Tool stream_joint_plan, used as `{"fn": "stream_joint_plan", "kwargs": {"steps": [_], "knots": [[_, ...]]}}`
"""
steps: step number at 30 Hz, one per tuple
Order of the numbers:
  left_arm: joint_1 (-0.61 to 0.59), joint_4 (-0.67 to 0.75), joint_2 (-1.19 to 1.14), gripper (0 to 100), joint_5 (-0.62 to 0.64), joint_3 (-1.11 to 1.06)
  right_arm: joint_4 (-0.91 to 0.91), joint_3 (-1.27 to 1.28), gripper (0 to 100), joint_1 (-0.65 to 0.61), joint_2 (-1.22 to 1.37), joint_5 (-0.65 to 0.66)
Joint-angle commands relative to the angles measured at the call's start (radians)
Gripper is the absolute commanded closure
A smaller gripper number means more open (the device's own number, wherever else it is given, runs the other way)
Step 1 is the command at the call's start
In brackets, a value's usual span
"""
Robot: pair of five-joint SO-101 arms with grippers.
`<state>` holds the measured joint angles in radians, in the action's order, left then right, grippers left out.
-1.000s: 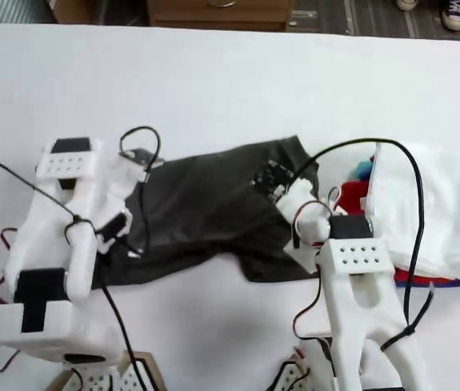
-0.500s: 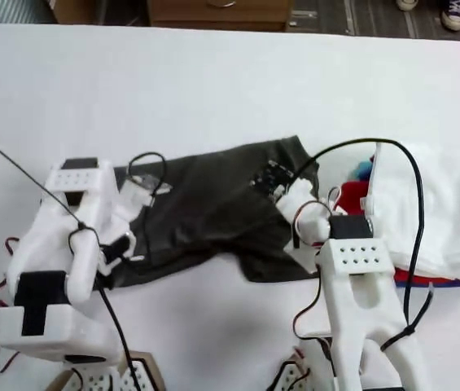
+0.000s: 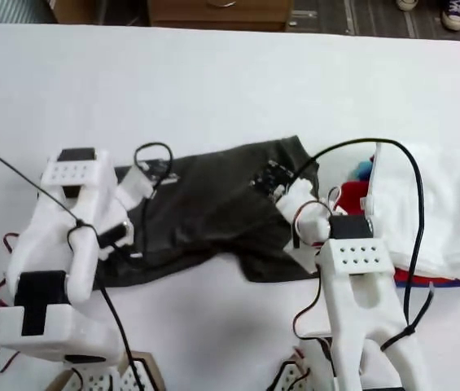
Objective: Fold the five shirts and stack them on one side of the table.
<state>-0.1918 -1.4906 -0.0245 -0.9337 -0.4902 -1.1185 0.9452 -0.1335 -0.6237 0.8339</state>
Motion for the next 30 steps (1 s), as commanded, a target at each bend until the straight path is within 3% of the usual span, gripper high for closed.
{"fn": "stream_joint_plan", "kwargs": {"steps": [1,10,18,24,30], "knots": [[-0.015,0.040,0.041,79,-0.025,0.039,0.010,-0.005,78.3,0.008,-0.039,-0.008],[-0.015,0.084,-0.048,93,-0.023,0.039,0.012,-0.005,78.3,0.008,-0.039,-0.008],[-0.015,0.072,-0.118,92,-0.025,0.048,0.012,-0.005,78.3,0.007,-0.039,-0.008],[-0.021,0.035,-0.115,79,-0.026,0.099,0.012,-0.005,78.3,0.007,-0.039,-0.008],[-0.021,0.017,-0.126,79,-0.041,0.125,0.012,-0.005,78.3,0.007,-0.039,-0.008]]}}
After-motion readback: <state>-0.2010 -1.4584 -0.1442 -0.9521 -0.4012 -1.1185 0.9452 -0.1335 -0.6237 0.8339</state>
